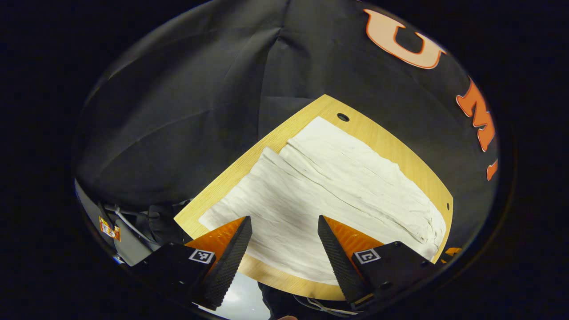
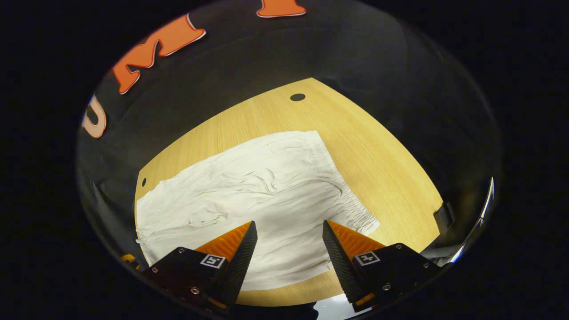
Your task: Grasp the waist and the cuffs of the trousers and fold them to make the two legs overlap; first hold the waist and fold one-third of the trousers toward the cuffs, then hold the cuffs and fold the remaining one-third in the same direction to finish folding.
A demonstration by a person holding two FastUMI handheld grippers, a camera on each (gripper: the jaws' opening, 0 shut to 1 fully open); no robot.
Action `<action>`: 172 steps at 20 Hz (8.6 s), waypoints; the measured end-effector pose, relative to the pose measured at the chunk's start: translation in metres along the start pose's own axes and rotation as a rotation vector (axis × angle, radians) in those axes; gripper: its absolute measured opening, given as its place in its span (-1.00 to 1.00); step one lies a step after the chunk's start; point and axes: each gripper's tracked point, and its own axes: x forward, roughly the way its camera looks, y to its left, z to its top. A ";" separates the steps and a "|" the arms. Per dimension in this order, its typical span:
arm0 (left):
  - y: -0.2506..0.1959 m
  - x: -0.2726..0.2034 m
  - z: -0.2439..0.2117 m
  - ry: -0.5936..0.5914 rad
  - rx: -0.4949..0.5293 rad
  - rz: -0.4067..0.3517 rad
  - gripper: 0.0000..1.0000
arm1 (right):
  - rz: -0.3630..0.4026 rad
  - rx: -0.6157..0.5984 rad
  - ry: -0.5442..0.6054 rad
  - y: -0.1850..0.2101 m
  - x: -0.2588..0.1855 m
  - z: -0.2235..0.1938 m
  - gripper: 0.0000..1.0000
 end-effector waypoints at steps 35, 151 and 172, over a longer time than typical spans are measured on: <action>0.089 0.089 -0.005 0.093 -0.432 -0.153 -0.26 | 0.055 0.480 0.059 -0.060 0.033 -0.045 0.79; -0.252 0.023 0.078 -0.108 0.607 -0.267 1.00 | 0.310 0.649 -0.318 0.005 0.085 0.158 -0.87; -0.186 0.051 0.067 -0.002 0.588 -0.351 1.00 | 0.279 0.240 -0.532 0.183 -0.008 0.129 -0.87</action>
